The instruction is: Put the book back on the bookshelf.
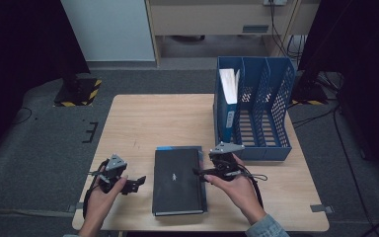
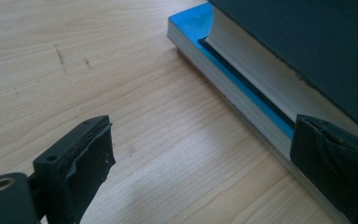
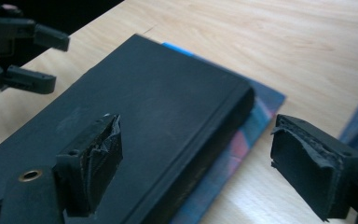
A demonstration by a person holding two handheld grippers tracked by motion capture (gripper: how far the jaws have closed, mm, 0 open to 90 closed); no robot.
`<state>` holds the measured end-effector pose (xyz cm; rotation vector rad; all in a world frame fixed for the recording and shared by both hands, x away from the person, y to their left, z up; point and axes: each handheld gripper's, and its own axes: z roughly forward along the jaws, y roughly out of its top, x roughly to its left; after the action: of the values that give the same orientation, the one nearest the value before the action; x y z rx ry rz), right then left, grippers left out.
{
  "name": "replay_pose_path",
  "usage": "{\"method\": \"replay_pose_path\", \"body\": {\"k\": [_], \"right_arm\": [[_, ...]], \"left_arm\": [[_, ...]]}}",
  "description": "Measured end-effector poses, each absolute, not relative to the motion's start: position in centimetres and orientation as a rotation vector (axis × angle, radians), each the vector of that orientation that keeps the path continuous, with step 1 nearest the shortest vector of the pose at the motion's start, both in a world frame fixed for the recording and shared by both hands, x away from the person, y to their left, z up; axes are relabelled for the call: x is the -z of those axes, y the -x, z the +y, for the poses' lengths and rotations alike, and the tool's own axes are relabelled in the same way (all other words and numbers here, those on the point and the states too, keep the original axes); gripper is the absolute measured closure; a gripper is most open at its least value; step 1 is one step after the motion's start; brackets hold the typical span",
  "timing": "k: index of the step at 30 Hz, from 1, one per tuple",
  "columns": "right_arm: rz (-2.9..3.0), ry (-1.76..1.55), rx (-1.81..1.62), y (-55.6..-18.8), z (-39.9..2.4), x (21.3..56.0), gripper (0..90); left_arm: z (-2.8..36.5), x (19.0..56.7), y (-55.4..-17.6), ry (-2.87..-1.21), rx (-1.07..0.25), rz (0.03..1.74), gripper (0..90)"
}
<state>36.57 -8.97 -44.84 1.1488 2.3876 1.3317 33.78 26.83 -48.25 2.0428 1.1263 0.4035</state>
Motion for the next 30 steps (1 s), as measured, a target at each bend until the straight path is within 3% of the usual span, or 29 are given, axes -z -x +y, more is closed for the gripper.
{"method": "replay_pose_path", "body": {"k": [16, 25, 30], "right_arm": [[2.516, -1.103, -1.275, -36.4, -6.1, 47.0, 9.1], [2.551, -1.096, -1.243, -36.6, -5.9, 47.6, 9.4], [2.547, -1.109, -1.246, -36.3, -6.2, 48.0, 9.6]], "left_arm": [[22.3, 47.1, -34.0, -2.096, -0.3, 1.032, 8.0], [20.0, 47.2, -35.1, -2.111, -0.223, 0.982, 12.9], [19.8, 47.1, -35.3, -2.13, -0.21, 0.997, 10.7]]}}
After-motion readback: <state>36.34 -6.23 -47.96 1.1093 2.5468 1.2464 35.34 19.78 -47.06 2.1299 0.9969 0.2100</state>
